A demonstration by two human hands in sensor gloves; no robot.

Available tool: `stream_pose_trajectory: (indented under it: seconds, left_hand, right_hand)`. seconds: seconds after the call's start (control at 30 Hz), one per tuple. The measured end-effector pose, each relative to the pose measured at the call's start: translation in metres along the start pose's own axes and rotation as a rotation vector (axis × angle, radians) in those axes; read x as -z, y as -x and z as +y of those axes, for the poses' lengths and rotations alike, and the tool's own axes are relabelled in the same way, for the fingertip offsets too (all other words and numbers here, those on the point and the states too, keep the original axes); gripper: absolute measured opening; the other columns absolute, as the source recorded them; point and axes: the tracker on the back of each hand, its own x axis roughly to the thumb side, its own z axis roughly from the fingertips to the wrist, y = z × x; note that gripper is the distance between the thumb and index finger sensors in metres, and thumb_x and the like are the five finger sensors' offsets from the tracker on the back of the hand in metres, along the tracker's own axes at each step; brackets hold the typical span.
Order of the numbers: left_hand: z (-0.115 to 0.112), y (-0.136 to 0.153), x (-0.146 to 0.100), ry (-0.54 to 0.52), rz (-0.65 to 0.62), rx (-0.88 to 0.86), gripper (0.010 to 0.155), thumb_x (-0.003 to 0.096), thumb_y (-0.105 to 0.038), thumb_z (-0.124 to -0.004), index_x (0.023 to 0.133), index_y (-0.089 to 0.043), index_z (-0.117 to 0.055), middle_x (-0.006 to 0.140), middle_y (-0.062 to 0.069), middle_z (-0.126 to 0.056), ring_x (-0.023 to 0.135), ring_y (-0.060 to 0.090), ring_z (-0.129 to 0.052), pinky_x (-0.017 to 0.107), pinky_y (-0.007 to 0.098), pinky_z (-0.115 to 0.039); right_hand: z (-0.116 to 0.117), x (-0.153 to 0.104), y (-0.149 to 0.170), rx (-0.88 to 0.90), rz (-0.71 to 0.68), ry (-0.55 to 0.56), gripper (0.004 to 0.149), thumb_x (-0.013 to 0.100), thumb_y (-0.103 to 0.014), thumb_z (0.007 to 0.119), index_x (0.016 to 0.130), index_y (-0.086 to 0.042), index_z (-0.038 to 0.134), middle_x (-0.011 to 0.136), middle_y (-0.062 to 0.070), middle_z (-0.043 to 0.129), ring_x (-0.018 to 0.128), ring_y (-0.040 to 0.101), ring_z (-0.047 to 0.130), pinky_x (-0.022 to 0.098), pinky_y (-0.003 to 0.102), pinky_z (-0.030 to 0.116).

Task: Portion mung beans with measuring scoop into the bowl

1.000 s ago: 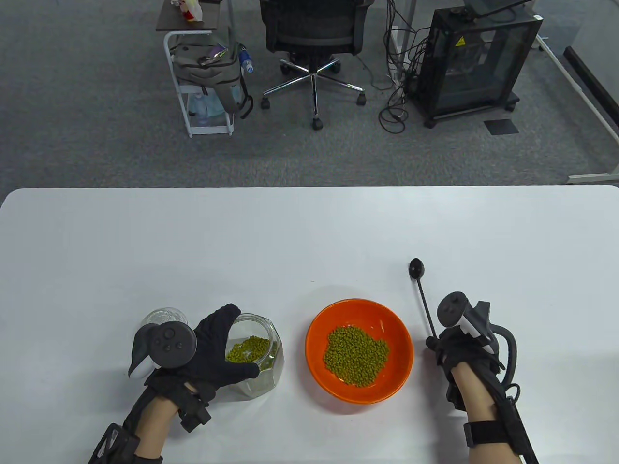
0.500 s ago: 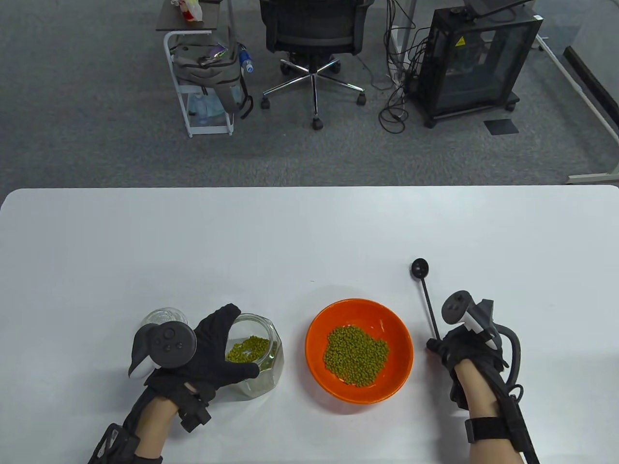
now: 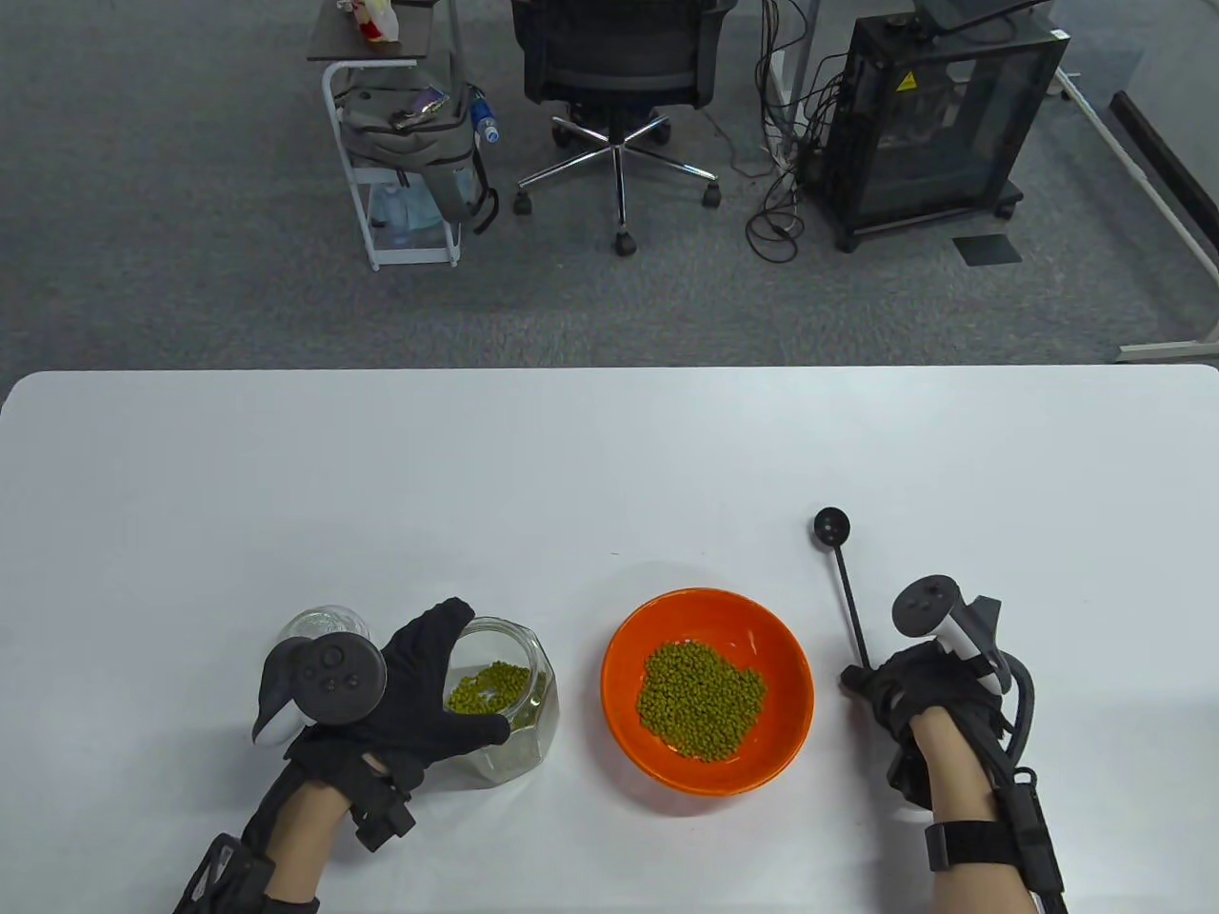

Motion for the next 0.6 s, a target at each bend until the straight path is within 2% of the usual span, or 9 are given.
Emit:
stream_pose_trajectory:
  seconds: [0.6]
  left_hand:
    - [0.0002,0.0002,-0.0001,0.0,-0.001,0.004,0.123,0.0419,-0.085,-0.082,0.11,-0.002,-0.022,0.115,0.031,-0.034,0.104,0.06,-0.051,0.072,0.076,-0.048]
  right_hand:
    - [0.0002,-0.0009,0.0027,0.03,-0.007,0.003,0.047,0.042,-0.062,0.08,0.04,-0.018,0.097,0.022,-0.001,0.105,0.008,0.018,0.098,0.018,0.039,0.087]
